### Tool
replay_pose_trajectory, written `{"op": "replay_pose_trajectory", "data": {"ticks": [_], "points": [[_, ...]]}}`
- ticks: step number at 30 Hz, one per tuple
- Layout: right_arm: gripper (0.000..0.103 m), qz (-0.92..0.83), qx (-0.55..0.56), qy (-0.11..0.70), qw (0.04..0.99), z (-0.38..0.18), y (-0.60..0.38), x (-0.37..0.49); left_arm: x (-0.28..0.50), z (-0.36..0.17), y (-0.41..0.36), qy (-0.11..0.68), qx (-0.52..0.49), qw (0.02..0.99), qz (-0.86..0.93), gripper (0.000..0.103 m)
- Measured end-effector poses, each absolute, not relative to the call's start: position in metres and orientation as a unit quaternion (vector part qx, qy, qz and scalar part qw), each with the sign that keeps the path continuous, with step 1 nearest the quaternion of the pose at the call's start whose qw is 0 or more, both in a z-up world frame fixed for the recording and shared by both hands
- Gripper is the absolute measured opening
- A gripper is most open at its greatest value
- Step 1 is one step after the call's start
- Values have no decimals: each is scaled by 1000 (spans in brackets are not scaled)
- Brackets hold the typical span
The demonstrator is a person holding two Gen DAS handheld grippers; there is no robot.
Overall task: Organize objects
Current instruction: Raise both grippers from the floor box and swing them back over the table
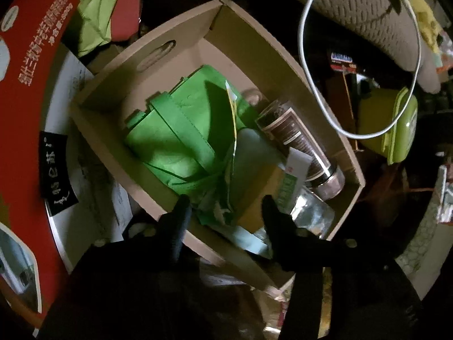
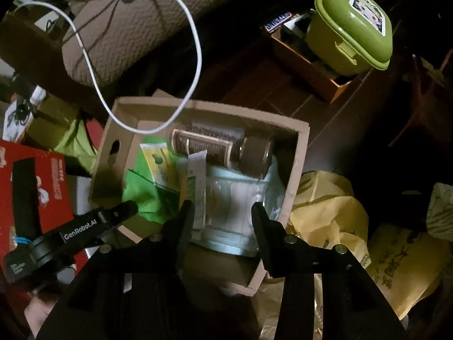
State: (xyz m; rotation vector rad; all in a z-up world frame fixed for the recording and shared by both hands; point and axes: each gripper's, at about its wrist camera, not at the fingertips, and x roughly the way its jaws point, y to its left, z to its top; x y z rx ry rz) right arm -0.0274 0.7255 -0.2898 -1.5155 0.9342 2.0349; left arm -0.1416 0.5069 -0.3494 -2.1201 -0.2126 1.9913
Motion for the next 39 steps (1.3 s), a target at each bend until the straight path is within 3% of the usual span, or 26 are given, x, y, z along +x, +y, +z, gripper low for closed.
{"op": "replay_pose_trajectory", "data": {"ticks": [4,7,15,24,28,32,35,39], "points": [[54,741,-538,333,222,-279,730,-28,-144,-339,504,-114,-732,133,659,63],[57,745,-537,325,227,-272,733,-28,-141,-328,509,-68,-721,130,678,71],[59,750,-532,327,218,-254,738,-32,-129,-307,516,-59,-728,166,663,71],[60,762,-519,287,261,-219,761,-20,-82,-234,536,23,-673,256,694,71],[61,764,-499,301,279,-202,779,-4,-46,-188,533,40,-630,308,712,71],[63,763,-496,296,289,-191,785,9,-37,-135,517,-6,-604,336,722,71],[63,769,-490,297,283,-177,776,19,-23,-88,523,60,-589,353,725,71],[65,812,-423,289,281,-117,745,42,10,-11,501,101,-520,389,754,71]]}}
